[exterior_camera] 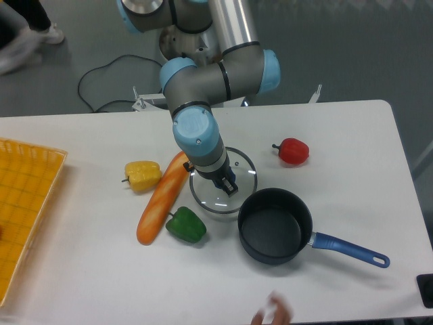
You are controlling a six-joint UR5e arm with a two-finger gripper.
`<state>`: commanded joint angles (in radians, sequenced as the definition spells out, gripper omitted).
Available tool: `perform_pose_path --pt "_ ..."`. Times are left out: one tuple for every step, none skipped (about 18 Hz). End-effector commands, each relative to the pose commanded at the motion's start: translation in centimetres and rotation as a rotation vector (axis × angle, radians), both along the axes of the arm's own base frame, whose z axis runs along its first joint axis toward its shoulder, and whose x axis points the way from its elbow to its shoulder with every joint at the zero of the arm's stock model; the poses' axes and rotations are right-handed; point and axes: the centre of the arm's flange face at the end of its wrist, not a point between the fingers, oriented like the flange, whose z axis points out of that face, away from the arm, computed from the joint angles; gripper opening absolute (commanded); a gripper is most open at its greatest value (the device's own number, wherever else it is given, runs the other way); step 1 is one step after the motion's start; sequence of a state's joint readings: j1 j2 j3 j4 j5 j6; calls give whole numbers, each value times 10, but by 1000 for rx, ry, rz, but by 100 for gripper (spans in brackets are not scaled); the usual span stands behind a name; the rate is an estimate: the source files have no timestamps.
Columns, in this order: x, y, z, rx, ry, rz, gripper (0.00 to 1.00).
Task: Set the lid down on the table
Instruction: 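Move the held glass lid beside the saucepan toward the baguette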
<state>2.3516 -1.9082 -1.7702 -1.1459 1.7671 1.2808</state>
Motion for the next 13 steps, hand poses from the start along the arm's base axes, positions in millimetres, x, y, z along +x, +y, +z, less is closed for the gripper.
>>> perform_pose_path --pt "-1 -1 -1 -12 5 -12 36" --pt "-3 -3 -3 -29 12 -24 36" --pt "-3 -3 -6 -39 12 -34 36" --pt "-2 -4 -9 -44 9 -35 36" --pt "-3 -5 -10 -46 9 -35 36" --pt "-3 -4 -9 -44 11 -35 36" --pt "-3 -4 -10 -41 14 -35 36" --pt "-3 -4 -11 -39 16 -35 36" --pt "-4 -3 -12 -36 19 -36 36" --pt "-4 -3 -13 -34 22 -35 36" --pt "-5 -3 -15 -33 22 -35 36" --pt "-6 -3 -16 -35 25 -35 36" --pt "-6 -2 -17 -39 31 -36 36"
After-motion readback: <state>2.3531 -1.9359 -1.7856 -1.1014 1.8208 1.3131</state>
